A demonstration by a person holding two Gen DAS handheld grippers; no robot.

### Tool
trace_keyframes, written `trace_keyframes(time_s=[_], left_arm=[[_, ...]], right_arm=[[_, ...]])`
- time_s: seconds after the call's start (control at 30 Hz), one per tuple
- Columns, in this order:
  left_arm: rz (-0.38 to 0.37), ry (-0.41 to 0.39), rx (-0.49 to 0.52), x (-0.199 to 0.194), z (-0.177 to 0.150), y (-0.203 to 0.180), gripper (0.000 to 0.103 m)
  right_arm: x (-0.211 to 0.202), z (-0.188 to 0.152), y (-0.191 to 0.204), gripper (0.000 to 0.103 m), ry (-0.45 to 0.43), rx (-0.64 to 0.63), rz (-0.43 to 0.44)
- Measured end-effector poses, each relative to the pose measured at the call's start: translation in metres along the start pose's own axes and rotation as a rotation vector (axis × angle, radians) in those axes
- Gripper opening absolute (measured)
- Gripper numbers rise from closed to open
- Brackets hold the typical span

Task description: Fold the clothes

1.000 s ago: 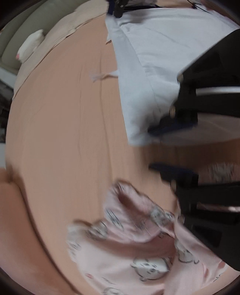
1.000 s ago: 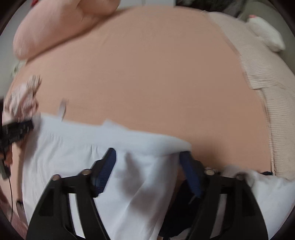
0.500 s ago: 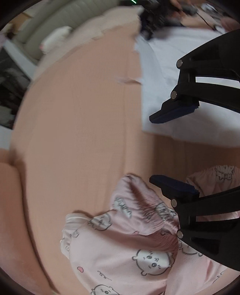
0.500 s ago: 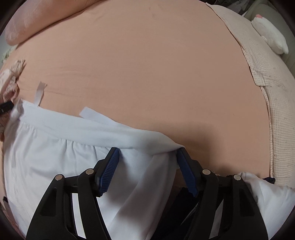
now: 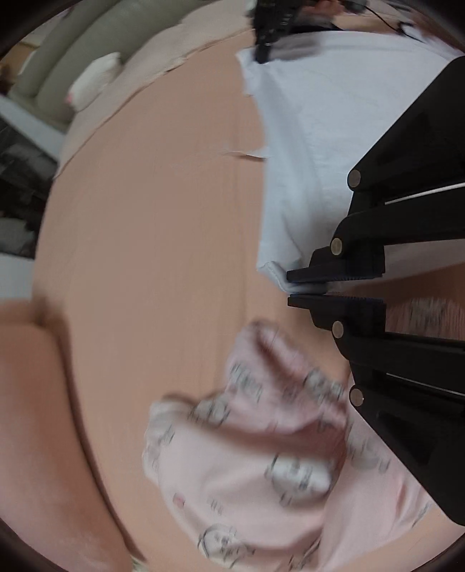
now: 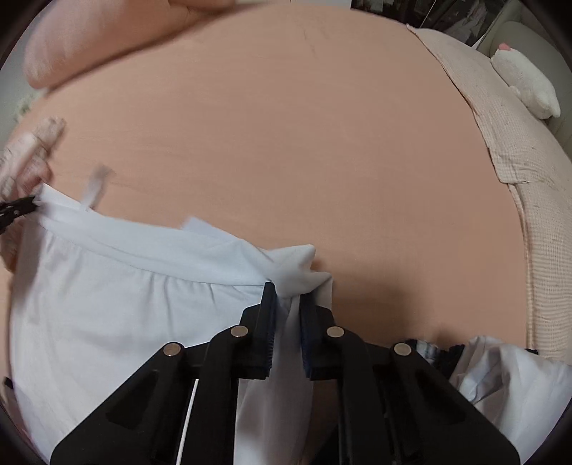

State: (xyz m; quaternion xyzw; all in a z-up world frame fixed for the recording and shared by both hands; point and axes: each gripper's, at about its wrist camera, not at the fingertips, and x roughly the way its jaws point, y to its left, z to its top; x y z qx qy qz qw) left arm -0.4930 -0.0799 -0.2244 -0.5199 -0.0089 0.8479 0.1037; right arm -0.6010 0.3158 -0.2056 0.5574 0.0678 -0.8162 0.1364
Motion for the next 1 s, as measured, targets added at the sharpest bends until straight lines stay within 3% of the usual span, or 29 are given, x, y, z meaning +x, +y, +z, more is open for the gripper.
trace_keyframes(time_s=[0.13,0.2,0.23,0.27,0.33,0.4,0.47,0.53,0.6,0.63,0.73,0.77,0.83,0.9,1.0], left_arm=[[-0.028,0.021,-0.09,-0.005,-0.018,0.004,0.011],[-0.049,-0.002,-0.158,-0.003,-0.022,0.02,0.032],[-0.061,-0.017,-0.194,-0.001,-0.023,0.03,0.042],[-0.081,-0.04,-0.204,-0.003,-0.025,0.034,0.042],[-0.113,-0.053,-0.09,-0.011,-0.03,0.022,0.04],[-0.124,-0.026,0.068,-0.016,-0.043,0.012,0.031],[-0.116,0.017,0.188,-0.005,-0.032,-0.002,0.02],[-0.054,0.059,0.226,0.0,-0.043,-0.015,0.02],[0.073,0.081,0.188,0.014,-0.042,-0.012,0.025],[0.12,0.073,0.15,0.017,-0.039,-0.01,0.035],[0.197,0.002,0.05,0.007,-0.028,-0.007,0.035],[0.187,-0.041,0.076,-0.001,-0.03,-0.016,0.034],[0.072,-0.102,0.153,-0.017,-0.038,-0.042,0.033],[0.041,-0.055,0.231,-0.007,-0.044,-0.062,0.033],[0.047,0.03,0.314,0.015,-0.051,-0.082,0.033]], right_arm=[[0.006,0.009,-0.012,0.011,-0.019,0.067,0.047],[0.009,0.004,-0.011,0.014,-0.007,0.11,0.037],[0.004,-0.012,0.0,0.03,0.007,0.142,0.01],[-0.004,-0.026,0.009,0.044,0.003,0.168,-0.003],[-0.021,-0.053,0.029,0.046,-0.003,0.22,-0.03],[-0.039,-0.064,0.046,0.05,-0.039,0.206,-0.068],[-0.058,-0.068,0.061,0.054,-0.085,0.168,-0.11],[-0.076,-0.073,0.077,0.054,-0.131,0.13,-0.152],[-0.087,-0.073,0.106,0.056,-0.154,0.086,-0.174],[-0.082,-0.075,0.12,0.062,-0.12,0.057,-0.151],[-0.051,-0.064,0.112,0.065,-0.008,0.056,-0.11],[-0.046,-0.061,0.103,0.066,0.021,0.089,-0.095],[-0.035,-0.055,0.084,0.072,0.094,0.165,-0.025],[-0.028,-0.053,0.067,0.075,0.168,0.241,0.068],[-0.036,-0.054,0.052,0.077,0.193,0.326,0.233]])
